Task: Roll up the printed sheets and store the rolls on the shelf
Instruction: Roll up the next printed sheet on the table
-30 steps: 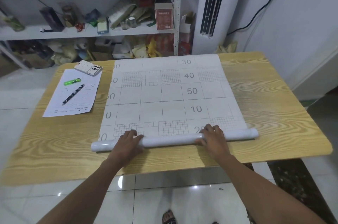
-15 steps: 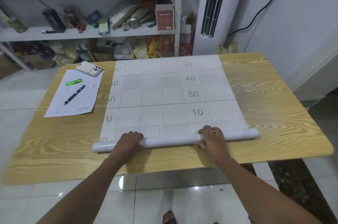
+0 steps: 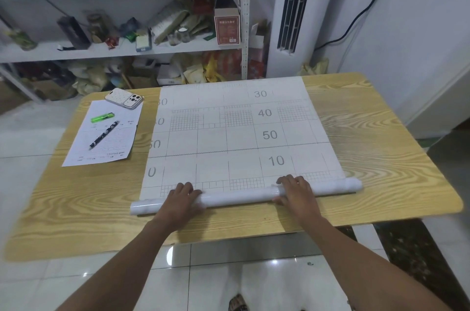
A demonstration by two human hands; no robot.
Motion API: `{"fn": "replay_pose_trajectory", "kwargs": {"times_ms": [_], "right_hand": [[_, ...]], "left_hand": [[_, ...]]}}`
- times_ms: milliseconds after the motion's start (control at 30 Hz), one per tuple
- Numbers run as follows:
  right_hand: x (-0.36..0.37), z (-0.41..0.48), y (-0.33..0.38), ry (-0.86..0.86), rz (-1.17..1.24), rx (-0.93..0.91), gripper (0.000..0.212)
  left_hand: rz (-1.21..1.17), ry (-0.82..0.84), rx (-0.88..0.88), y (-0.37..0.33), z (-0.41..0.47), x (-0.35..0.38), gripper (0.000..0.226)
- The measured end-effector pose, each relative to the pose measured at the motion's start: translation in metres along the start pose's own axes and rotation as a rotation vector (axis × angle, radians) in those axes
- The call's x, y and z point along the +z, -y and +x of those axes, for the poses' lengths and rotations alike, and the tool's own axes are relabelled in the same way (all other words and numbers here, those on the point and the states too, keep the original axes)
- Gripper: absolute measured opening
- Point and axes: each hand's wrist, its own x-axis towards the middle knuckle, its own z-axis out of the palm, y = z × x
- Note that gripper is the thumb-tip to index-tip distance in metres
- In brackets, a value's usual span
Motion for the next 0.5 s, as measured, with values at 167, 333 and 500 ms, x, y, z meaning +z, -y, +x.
{"fn": "replay_pose_trajectory", "kwargs": {"times_ms": [167,333,500], "right_hand": [[-0.0001,-0.0004,-0.0008,0.022,0.002,-0.014,0.035],[0.0038,0.0006,-0.0015,-0.02,-0.04,0.006,0.03],[0.0057,0.0001,0.0014,-0.06,-0.062,0.031,0.032]], "left_hand": [[-0.059,-0.03,-0.03,-0.0017,0.0024,0.0031,0.055],[-0.047,-0.039,-0.025,0.0009,0.006,0.0046,0.033],[-0.03,-0.089,-0.005,0.0057,0.0078,0.006,0.032]]}}
